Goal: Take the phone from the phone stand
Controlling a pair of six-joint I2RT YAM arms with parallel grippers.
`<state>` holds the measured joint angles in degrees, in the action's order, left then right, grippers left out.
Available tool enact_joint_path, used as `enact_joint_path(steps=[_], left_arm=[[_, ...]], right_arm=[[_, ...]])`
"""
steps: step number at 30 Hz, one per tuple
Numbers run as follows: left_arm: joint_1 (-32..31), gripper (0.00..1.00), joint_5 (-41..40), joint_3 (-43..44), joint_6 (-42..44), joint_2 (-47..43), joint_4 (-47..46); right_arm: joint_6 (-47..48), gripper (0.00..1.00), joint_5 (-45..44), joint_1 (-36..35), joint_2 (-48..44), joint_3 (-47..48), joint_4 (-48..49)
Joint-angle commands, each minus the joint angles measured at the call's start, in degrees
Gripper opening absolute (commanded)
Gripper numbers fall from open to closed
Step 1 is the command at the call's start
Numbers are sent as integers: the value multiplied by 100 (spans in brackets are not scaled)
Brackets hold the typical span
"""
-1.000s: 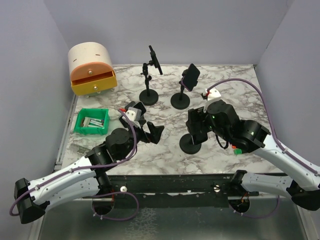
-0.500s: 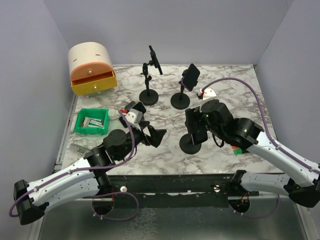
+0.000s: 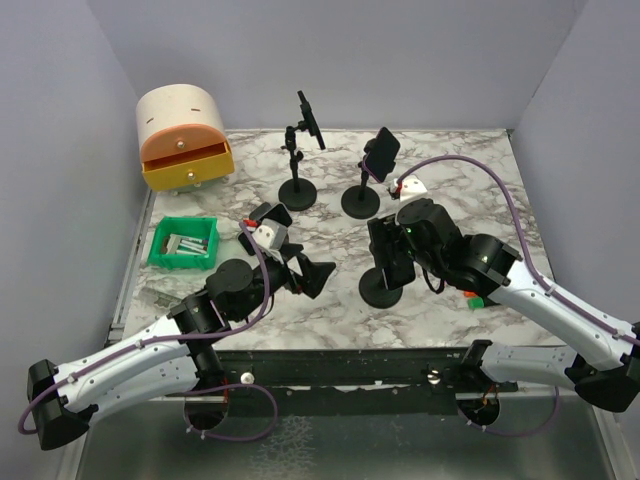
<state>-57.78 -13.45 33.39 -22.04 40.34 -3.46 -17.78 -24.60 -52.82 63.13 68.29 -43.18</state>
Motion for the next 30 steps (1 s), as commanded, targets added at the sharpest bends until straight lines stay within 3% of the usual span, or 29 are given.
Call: enact_joint_path(steps=[1, 6, 10, 16, 21, 23, 27, 30], left_arm=[[-23, 99, 316, -91, 60, -90, -139], [-23, 99, 567, -155, 60, -143, -284], [-23, 99, 869, -207, 75, -128, -428], [-23, 99, 1555, -280, 73, 198, -774], [-23, 99, 1906, -543, -140, 804, -1767], [-23, 95, 1946, -530, -195, 1116, -2007], [-23, 77, 1825, -277, -328, 1737, -2188], [-23, 75, 1877, -94, -375, 2051, -2372]], right_arm=[[148, 89, 20, 35, 15, 66, -15], [194, 89, 204, 199, -7, 3, 32], [209, 83, 325, 296, -20, -48, 69], [166, 64, 435, 325, -57, -96, 132], [86, 54, 474, 327, -116, -135, 195], [65, 54, 454, 329, -149, -189, 237], [4, 51, 396, 325, -195, -300, 291], [-61, 50, 412, 325, -220, -329, 354]])
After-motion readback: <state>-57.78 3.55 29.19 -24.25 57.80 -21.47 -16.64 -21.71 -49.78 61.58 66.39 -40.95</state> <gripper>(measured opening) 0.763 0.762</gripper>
